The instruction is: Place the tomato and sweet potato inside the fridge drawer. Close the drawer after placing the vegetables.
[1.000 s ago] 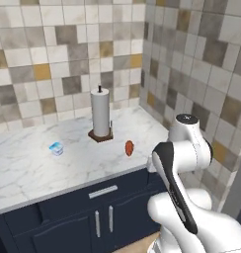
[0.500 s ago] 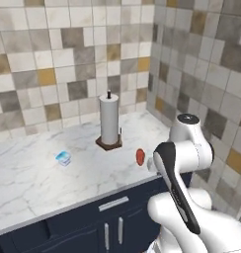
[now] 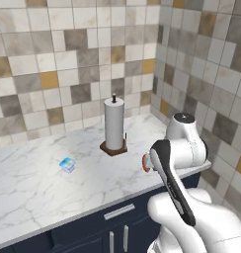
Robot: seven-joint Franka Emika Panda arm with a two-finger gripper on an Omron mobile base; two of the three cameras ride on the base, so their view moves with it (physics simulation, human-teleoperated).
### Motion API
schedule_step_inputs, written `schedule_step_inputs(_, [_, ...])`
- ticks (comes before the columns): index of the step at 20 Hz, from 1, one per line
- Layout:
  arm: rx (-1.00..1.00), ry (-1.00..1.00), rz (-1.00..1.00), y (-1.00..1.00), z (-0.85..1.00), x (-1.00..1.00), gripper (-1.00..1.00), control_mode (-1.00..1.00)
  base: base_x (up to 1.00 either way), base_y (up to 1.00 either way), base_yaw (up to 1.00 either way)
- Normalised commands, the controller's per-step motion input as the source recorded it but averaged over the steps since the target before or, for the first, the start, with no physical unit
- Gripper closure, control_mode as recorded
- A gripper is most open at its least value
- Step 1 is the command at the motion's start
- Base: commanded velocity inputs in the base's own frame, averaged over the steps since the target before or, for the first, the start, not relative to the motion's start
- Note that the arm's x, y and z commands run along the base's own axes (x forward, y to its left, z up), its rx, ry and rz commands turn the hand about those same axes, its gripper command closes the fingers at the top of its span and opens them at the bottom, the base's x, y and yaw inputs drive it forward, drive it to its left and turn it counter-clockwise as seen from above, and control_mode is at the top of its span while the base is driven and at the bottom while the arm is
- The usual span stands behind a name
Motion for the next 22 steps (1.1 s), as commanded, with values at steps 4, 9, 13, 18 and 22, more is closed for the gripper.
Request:
schedule_step_inputs(4, [0.02, 0.11, -0.04, 0.17, -0.17, 0.95, -1.0, -1.0, 0.0, 0.0, 0.0])
schedule_step_inputs(9, [0.0, 0.09, -0.04, 0.08, -0.37, 0.67, -1.0, -1.0, 0.0, 0.0, 0.0])
schedule_step_inputs(13, [0.0, 0.1, -0.07, 0.09, -0.42, 0.47, -1.0, -1.0, 0.0, 0.0, 0.0])
schedule_step_inputs(18, [0.0, 0.09, -0.09, 0.0, -0.28, 0.33, -1.0, -1.0, 0.0, 0.0, 0.0])
schedule_step_inputs(22, [0.0, 0.02, -0.08, -0.04, -0.15, 0.17, -1.0, -1.0, 0.0, 0.0, 0.0])
